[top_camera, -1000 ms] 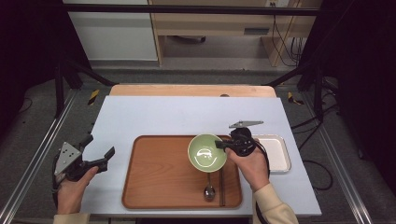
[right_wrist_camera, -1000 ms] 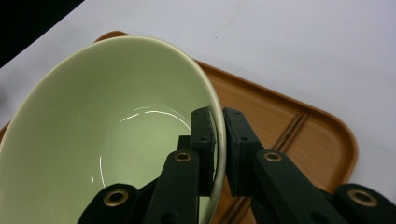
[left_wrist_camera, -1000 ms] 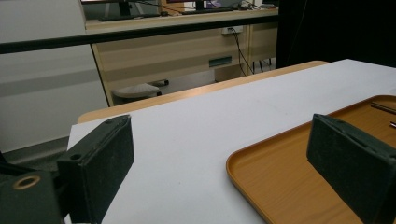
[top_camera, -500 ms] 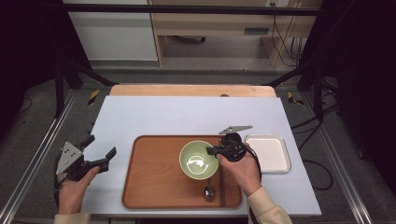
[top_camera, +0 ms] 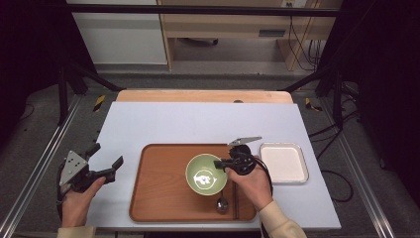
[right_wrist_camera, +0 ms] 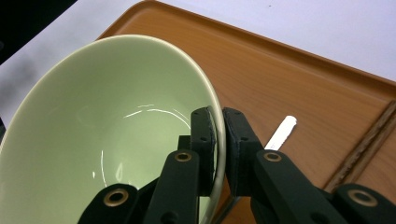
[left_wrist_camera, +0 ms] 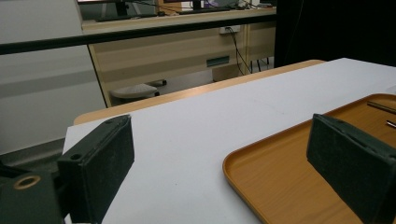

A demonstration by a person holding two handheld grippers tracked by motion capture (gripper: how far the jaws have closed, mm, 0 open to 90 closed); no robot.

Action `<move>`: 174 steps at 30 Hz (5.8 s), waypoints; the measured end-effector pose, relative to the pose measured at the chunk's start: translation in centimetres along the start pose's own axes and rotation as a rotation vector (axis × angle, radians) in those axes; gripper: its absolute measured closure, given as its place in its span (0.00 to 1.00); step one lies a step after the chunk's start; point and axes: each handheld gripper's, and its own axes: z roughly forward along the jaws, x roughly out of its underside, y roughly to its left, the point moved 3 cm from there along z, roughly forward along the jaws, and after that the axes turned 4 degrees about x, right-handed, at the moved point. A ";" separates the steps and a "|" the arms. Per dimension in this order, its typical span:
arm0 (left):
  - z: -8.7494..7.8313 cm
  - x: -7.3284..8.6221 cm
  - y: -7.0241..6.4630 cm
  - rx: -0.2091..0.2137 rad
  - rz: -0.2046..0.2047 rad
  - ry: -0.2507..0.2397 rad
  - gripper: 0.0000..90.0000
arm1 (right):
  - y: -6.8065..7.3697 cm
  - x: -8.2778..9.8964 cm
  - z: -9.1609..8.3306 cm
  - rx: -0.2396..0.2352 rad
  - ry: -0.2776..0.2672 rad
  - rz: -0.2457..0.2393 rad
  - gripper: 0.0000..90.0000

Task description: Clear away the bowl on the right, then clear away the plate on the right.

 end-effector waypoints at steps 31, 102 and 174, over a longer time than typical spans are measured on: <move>0.2 0.1 -0.1 0.011 0.004 0.005 0.08 | 1.7 1.5 2.1 -0.037 0.119 -0.011 0.92; -0.1 -0.2 0.0 0.010 0.001 -0.006 0.08 | -5.0 -1.4 -10.7 0.195 -0.284 -0.013 0.13; 0.1 -0.3 -0.2 0.010 0.001 -0.006 0.09 | -17.6 13.7 -13.4 0.536 -0.126 0.478 0.82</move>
